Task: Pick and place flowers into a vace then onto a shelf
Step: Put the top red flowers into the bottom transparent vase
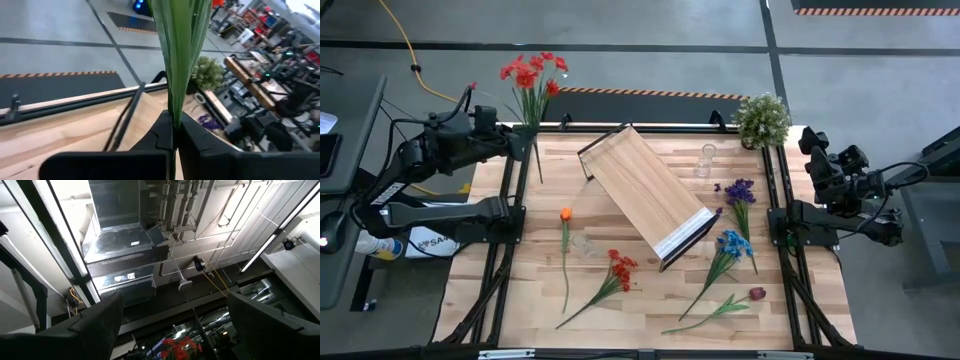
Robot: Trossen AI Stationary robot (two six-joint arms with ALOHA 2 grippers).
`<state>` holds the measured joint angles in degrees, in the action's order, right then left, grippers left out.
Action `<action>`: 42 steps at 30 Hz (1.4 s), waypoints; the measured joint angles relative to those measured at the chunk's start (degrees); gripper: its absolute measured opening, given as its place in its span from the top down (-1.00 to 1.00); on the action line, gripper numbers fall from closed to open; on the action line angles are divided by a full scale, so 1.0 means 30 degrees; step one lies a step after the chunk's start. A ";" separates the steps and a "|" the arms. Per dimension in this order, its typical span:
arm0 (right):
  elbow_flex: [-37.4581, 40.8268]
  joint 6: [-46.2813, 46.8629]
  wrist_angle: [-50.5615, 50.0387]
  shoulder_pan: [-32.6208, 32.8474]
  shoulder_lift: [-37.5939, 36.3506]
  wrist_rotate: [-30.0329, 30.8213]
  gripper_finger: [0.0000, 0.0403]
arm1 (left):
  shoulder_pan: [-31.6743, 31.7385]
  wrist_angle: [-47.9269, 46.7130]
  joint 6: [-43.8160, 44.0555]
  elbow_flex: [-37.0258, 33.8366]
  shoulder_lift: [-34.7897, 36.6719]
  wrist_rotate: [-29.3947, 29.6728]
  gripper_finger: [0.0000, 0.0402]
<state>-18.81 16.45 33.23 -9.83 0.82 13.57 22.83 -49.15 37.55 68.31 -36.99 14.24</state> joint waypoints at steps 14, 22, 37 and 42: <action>0.0000 0.0000 0.0000 0.0001 -0.0006 -0.0003 -0.71 | 0.0000 0.1206 -0.0506 0.0000 -0.0771 -0.2034 0.79; 0.0000 0.0000 0.0000 0.0001 0.0000 0.0004 -0.71 | -0.1324 0.2269 -0.0585 0.0000 -0.2162 -0.2986 0.73; 0.0000 0.0000 0.0000 -0.0002 0.0000 0.0003 -0.71 | -0.9807 0.4442 -0.0871 -0.0007 -0.3151 0.3393 0.75; 0.0000 0.0000 0.0000 0.0000 -0.0006 0.0004 -0.71 | -1.3215 0.5120 -0.0992 -0.0007 -0.3505 0.6405 0.78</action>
<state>-18.81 16.45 33.23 -9.83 0.80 13.58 -16.82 -33.79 34.57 68.29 -47.51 33.46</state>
